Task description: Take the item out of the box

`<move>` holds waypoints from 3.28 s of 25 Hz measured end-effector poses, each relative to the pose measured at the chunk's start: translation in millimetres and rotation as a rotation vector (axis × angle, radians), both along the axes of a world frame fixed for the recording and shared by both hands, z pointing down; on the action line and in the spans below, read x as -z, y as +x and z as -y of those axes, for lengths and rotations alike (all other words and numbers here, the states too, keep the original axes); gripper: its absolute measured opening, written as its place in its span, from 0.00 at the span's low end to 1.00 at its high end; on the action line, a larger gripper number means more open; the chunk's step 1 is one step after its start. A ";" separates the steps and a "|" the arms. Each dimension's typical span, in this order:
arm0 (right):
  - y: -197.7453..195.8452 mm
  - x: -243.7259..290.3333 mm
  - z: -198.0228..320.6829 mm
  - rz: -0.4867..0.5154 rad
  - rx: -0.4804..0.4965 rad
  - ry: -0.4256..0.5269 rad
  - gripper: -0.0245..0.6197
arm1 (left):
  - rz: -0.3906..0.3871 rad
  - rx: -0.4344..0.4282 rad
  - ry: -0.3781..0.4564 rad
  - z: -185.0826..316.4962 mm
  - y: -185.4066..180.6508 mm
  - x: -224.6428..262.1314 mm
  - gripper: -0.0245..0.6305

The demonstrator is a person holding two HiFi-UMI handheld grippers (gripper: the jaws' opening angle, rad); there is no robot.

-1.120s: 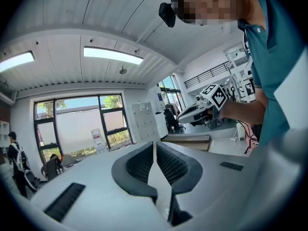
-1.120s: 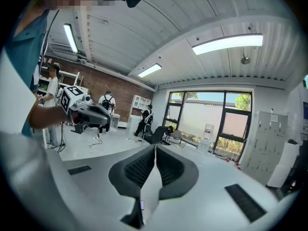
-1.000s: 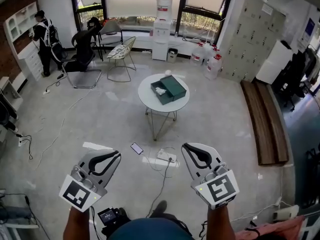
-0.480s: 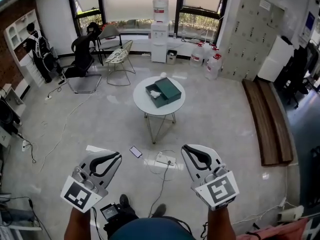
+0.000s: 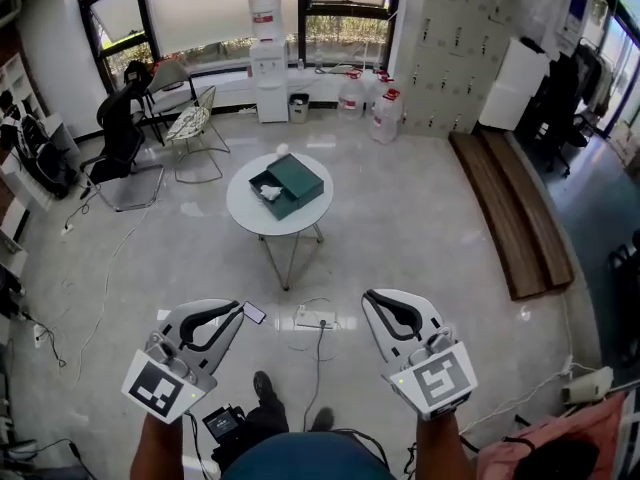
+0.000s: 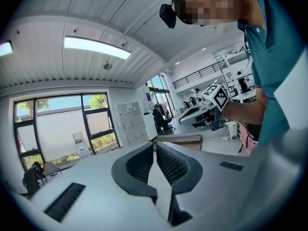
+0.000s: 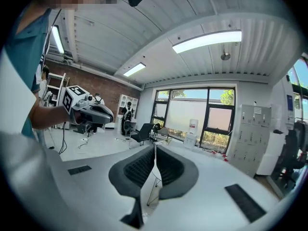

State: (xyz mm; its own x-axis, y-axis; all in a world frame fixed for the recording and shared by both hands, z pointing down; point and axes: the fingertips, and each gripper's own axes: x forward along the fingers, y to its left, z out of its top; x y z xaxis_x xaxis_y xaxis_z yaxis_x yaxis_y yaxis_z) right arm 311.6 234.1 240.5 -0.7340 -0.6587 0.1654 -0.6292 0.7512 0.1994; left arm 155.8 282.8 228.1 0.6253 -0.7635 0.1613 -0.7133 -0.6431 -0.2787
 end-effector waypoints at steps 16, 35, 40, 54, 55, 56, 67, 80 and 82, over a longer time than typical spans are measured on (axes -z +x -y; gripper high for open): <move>-92.8 10.3 121.3 -0.045 -0.172 -0.003 0.10 | -0.071 -0.163 -0.009 159.4 -98.6 5.4 0.09; -273.8 31.6 220.6 -0.115 -0.106 0.079 0.10 | 0.051 -0.149 0.117 263.3 -263.2 4.7 0.09; -310.3 22.5 248.6 -0.145 -0.020 0.125 0.10 | 0.113 -0.023 0.148 288.8 -296.8 -5.4 0.09; -258.7 3.3 369.1 -0.125 0.188 0.116 0.10 | 0.196 0.201 0.130 381.5 -230.9 -7.1 0.09; -250.1 1.7 376.4 -0.123 0.202 0.115 0.10 | 0.195 0.216 0.126 387.0 -221.5 -8.9 0.09; -241.6 0.4 383.6 -0.120 0.214 0.113 0.10 | 0.194 0.230 0.122 392.2 -212.4 -10.6 0.09; -188.1 -16.4 429.7 -0.096 0.325 0.101 0.10 | 0.209 0.347 0.070 420.7 -152.0 -32.6 0.09; -185.4 -40.5 492.5 -0.098 0.234 0.053 0.10 | 0.176 0.272 0.028 498.3 -154.9 -70.2 0.09; -186.6 -48.3 508.3 -0.106 0.218 0.040 0.10 | 0.178 0.249 0.025 519.1 -156.2 -75.7 0.09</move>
